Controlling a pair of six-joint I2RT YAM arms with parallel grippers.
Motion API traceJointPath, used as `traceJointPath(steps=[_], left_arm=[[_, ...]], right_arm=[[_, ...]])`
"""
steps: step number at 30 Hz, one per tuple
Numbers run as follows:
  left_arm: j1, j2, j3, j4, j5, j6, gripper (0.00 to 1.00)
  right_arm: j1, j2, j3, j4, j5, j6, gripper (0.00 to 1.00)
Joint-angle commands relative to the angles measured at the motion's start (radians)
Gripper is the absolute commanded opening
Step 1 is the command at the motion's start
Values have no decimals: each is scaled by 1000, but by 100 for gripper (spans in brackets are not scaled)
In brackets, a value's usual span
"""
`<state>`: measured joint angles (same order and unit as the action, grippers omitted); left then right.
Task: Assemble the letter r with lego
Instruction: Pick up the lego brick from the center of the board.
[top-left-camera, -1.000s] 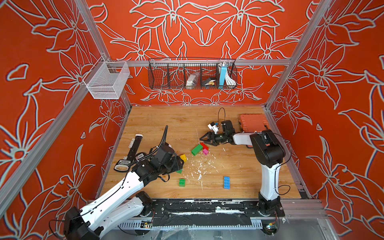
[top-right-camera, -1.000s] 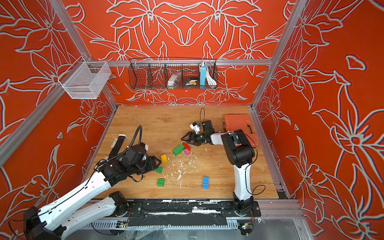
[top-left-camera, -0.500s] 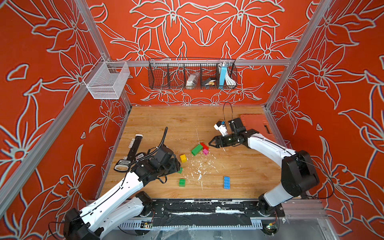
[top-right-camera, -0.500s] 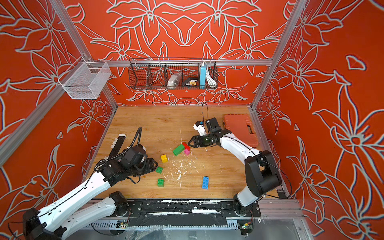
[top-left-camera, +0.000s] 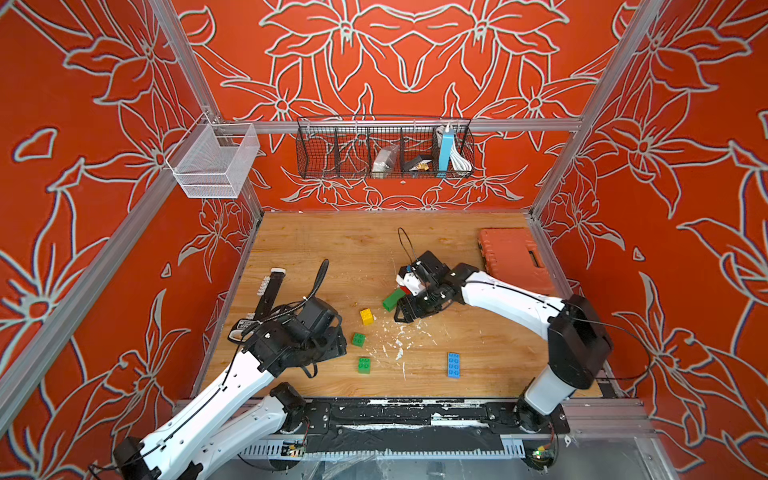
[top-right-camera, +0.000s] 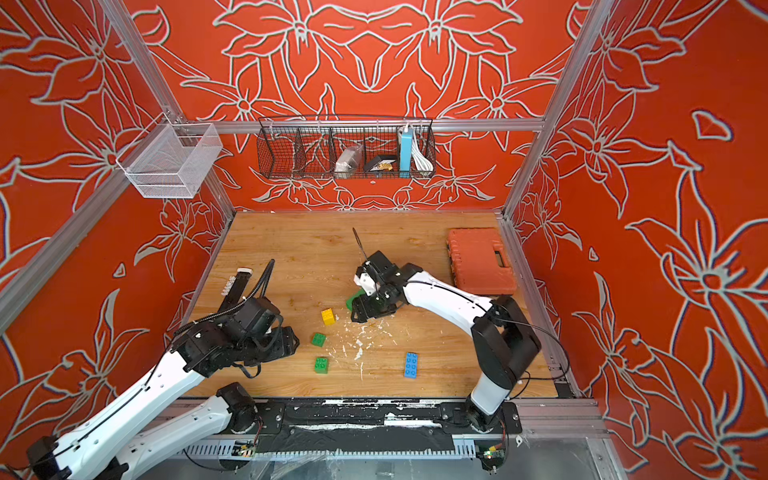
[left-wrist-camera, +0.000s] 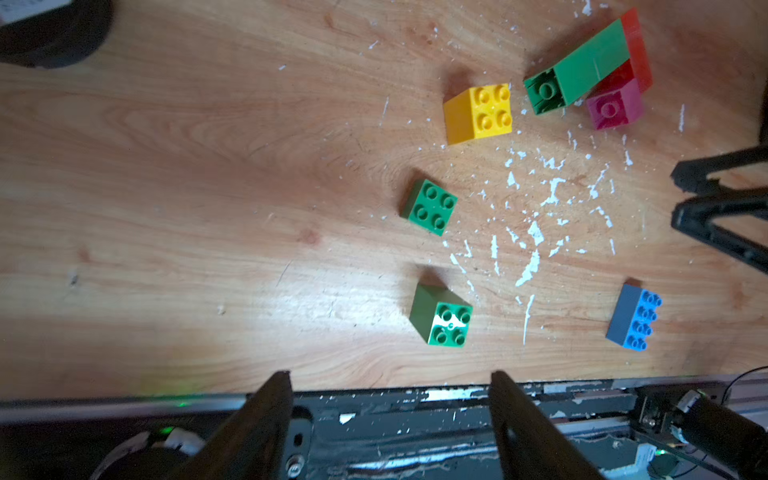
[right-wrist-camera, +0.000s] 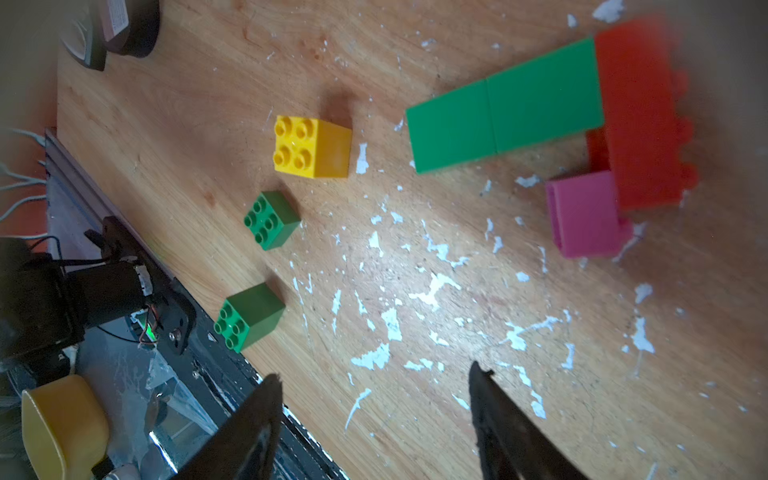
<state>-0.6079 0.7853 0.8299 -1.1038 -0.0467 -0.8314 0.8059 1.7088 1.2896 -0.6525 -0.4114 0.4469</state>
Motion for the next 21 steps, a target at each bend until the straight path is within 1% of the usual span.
traceJointPath(steps=[1, 4, 9, 13, 15, 21], left_arm=[[-1, 20, 61, -223, -60, 11, 76], [-3, -4, 57, -253, -15, 47, 76], [-6, -146, 31, -264, 9, 31, 76], [-8, -234, 24, -248, 20, 37, 77], [-7, -247, 21, -240, 32, 47, 77], [-7, -204, 16, -224, 65, 76, 77]], right_arm=[[44, 86, 112, -80, 87, 42, 75], [79, 178, 217, -123, 113, 56, 75], [121, 317, 370, -193, 177, 56, 75], [149, 396, 454, -222, 199, 60, 75], [161, 427, 495, -237, 220, 64, 74], [179, 506, 606, -281, 254, 74, 73]])
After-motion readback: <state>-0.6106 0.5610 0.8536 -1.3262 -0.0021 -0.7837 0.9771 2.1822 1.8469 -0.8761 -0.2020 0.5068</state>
